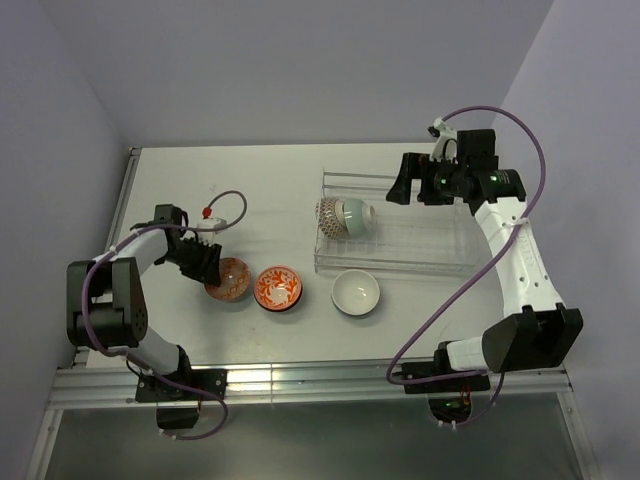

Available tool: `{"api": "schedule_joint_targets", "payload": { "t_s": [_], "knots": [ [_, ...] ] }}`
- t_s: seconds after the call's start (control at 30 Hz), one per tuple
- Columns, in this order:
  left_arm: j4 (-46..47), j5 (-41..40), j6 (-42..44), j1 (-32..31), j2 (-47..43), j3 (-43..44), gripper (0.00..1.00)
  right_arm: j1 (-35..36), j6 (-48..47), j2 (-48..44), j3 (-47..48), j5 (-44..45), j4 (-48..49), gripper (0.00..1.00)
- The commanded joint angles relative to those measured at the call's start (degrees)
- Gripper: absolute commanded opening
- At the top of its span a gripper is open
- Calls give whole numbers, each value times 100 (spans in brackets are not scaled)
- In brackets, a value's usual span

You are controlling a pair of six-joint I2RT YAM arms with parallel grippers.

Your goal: Load the bowls into the dish rack

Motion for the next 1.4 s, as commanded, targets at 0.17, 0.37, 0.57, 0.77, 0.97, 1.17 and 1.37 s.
{"api": "schedule_joint_targets", "payload": {
  "t_s": [0.17, 0.37, 0.57, 0.77, 0.97, 1.17, 1.37],
  "knots": [
    [175, -112, -244, -72, 72, 122, 15, -241, -155, -353, 209, -189, -165, 100],
    [-457, 283, -78, 130, -217, 508, 0, -241, 91, -528, 289, -295, 186, 100],
    [-994, 1021, 47, 297, -604, 1535, 0, -241, 337, -363, 508, -576, 345, 100],
    [75, 1910, -1732, 175, -1017, 2705, 0, -241, 469, -388, 483, -1059, 415, 100],
    [2035, 1165, -3694, -1300, -956, 3119, 0, -241, 1049, -494, 201, -1647, 951, 100],
    [3151, 803, -4917, -2593, -132, 3541, 0, -233, 1576, -617, 122, -2044, 1346, 100],
    [3812, 767, -5674, -3516, 589, 3751, 0, -13, 1463, -915, -238, -1877, 1373, 100]
  ]
}}
